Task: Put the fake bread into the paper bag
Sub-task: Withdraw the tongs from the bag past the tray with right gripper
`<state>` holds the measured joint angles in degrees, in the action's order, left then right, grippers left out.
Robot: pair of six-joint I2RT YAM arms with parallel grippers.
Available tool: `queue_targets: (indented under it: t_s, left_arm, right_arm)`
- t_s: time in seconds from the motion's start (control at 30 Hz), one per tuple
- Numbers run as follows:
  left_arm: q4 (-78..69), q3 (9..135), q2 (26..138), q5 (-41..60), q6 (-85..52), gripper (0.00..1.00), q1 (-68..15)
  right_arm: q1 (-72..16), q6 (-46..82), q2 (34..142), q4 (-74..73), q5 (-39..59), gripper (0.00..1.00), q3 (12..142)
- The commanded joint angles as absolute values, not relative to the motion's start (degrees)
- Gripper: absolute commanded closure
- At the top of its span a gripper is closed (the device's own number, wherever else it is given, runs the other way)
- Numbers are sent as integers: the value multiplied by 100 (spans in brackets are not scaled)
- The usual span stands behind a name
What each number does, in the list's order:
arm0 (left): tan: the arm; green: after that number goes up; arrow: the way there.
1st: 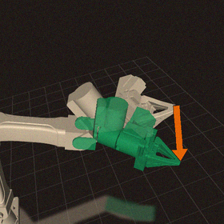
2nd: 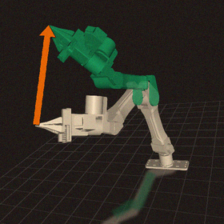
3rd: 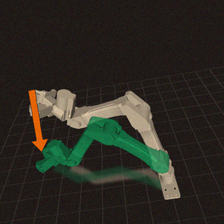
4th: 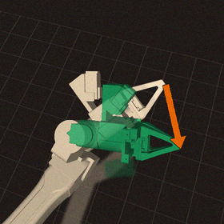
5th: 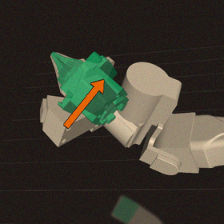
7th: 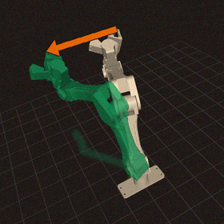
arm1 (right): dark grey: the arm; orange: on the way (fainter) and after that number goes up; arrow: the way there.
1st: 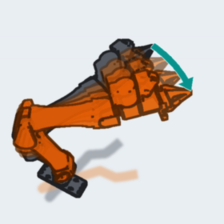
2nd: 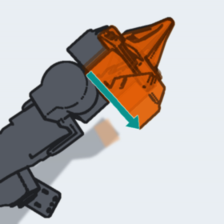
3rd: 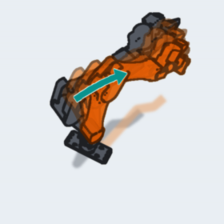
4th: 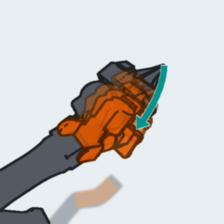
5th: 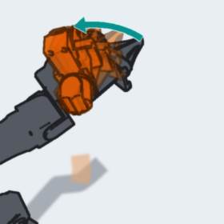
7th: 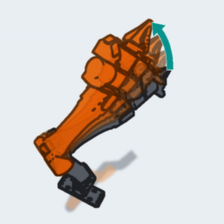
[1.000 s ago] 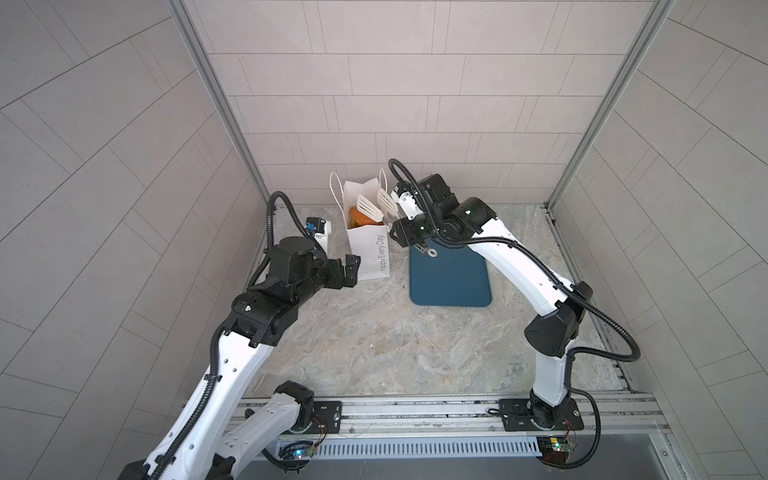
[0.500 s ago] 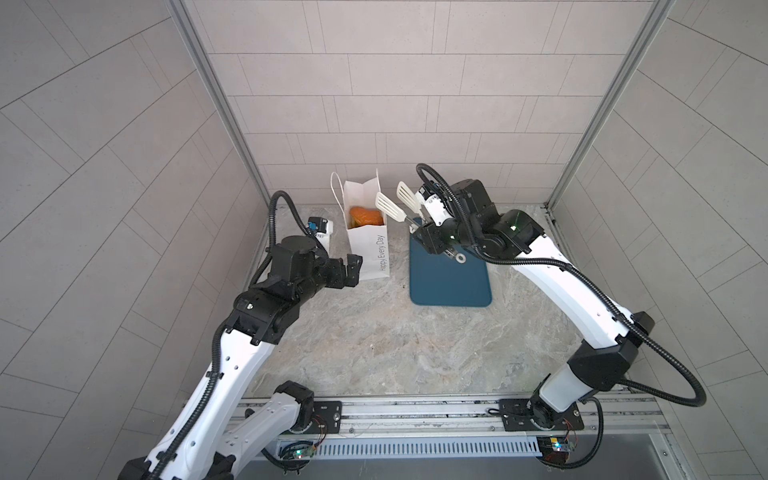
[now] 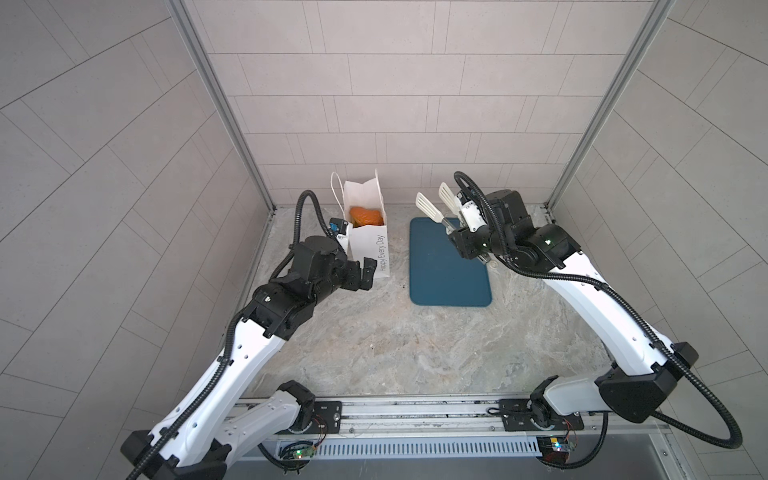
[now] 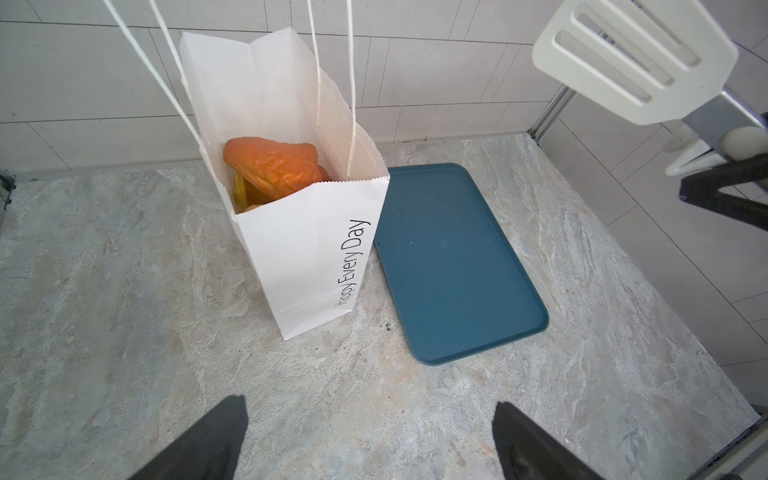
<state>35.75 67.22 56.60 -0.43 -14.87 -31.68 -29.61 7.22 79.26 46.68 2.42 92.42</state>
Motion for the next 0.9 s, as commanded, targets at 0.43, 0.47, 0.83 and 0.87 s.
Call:
queue_targets:
  t_s: [0.43, 0.47, 0.83, 0.87]
  left_arm:
    - [3210, 6792, 5957, -363, -1396, 0, -3674]
    - [3172, 6777, 5975, -352, -1404, 0, -3704]
    - [2639, 6538, 6324, -171, -1661, 0, -4112]
    - [2584, 6509, 6357, -167, -1685, 0, -4153]
  right_arm:
    - [-2007, 923, 7287, 4243, -1017, 45, 7184]
    - [-1974, 923, 7298, 4229, -1066, 45, 7106]
    - [-1590, 1302, 7545, 4126, -1448, 45, 6472]
    - [-1553, 1352, 7556, 4107, -1480, 45, 6421]
